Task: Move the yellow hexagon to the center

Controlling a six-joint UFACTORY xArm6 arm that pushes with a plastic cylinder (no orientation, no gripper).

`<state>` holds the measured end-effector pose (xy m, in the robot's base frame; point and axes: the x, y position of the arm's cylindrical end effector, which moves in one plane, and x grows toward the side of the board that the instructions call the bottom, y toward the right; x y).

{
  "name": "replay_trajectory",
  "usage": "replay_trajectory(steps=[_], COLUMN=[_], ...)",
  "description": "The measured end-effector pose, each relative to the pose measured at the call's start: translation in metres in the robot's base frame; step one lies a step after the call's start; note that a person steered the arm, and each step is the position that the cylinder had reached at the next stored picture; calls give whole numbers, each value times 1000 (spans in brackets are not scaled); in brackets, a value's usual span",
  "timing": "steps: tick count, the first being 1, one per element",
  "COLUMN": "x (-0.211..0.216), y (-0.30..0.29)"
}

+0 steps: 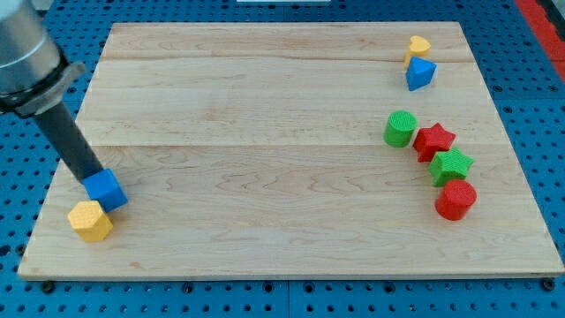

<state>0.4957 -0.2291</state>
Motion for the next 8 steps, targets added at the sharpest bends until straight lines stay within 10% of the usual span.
replay_trajectory(steps=[2, 5, 8], x=[48, 44, 102], y=[-72, 128, 36])
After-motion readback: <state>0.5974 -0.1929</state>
